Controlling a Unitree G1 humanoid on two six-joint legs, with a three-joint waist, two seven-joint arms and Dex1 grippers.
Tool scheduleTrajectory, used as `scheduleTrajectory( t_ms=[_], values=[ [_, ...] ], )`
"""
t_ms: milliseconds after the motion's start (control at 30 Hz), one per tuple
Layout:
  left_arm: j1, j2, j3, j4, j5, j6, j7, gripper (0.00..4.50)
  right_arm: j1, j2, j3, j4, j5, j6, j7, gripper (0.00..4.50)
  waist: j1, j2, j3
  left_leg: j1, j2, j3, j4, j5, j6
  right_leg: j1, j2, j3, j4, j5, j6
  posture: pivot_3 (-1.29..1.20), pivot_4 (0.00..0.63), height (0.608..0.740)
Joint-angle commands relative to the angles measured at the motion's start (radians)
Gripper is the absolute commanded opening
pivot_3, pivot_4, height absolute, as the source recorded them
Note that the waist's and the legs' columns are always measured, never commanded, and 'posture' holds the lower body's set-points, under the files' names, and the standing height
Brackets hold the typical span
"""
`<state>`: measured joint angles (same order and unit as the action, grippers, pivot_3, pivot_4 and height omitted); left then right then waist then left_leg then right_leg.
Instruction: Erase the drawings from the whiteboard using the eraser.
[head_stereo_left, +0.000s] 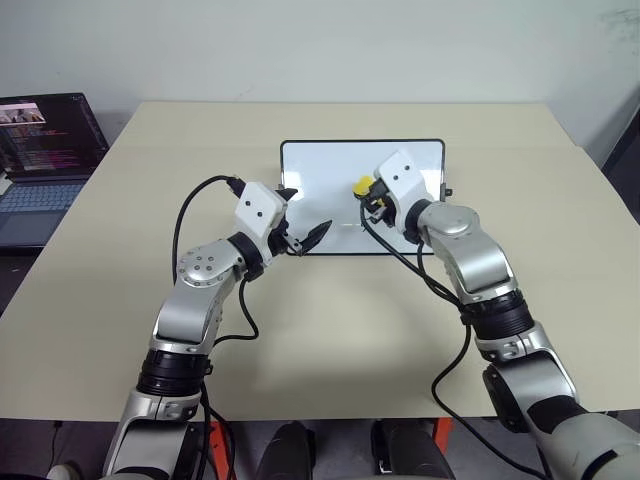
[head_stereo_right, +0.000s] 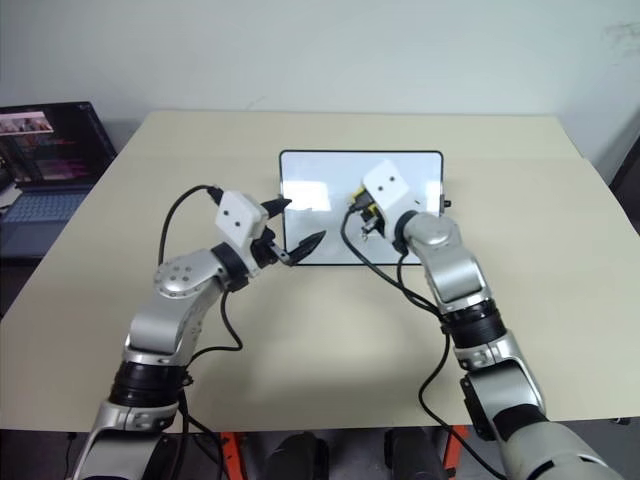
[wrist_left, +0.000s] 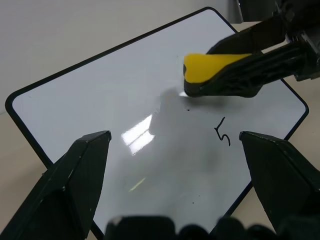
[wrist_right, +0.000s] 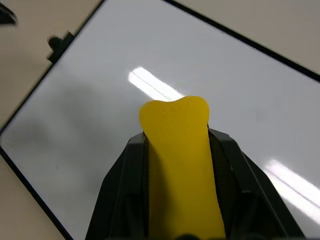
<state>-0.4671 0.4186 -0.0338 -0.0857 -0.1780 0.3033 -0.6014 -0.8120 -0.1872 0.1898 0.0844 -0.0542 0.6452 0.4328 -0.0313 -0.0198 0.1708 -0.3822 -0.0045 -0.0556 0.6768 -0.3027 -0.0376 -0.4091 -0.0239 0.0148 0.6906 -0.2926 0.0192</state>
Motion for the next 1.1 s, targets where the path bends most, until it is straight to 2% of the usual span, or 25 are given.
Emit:
scheduleTrajectory(
  t_ms=[33,267,533,1100],
  values=[
    [-0.020,0.003,0.008,-0.025,-0.004,-0.015,-0.001,4.50,-0.040,0.026,0.000,-0.025,0.010,-0.017,-0.013,1.30,0.001,0.000,0.000,0.000,0.000,0.000,0.000,0.000,0.000,0.000,0.000,0.000,0.000,0.000,0.000,0.00,0.150,0.740],
    [-0.016,0.001,0.008,-0.028,-0.002,-0.014,0.004,4.50,-0.060,0.059,0.033,0.154,-0.028,-0.170,-0.041,1.30,0.000,0.000,0.000,0.000,0.000,0.000,0.000,0.000,0.000,0.000,0.000,0.000,0.000,0.000,0.000,0.00,0.150,0.740],
    [-0.011,-0.003,0.010,-0.039,-0.002,-0.012,0.010,4.50,-0.049,0.016,0.072,0.339,-0.090,-0.344,-0.040,1.30,-0.001,0.000,0.000,0.000,0.000,0.001,0.000,0.000,0.000,0.000,0.000,0.000,0.000,0.000,0.000,0.00,0.150,0.740],
    [-0.019,-0.017,-0.001,-0.026,-0.001,-0.022,0.003,4.50,0.077,-0.103,0.057,0.218,-0.104,-0.312,0.008,1.30,0.004,0.000,0.000,0.002,0.000,0.000,0.001,0.000,0.000,0.002,0.000,0.000,0.001,0.000,0.000,0.00,0.150,0.740]
  ],
)
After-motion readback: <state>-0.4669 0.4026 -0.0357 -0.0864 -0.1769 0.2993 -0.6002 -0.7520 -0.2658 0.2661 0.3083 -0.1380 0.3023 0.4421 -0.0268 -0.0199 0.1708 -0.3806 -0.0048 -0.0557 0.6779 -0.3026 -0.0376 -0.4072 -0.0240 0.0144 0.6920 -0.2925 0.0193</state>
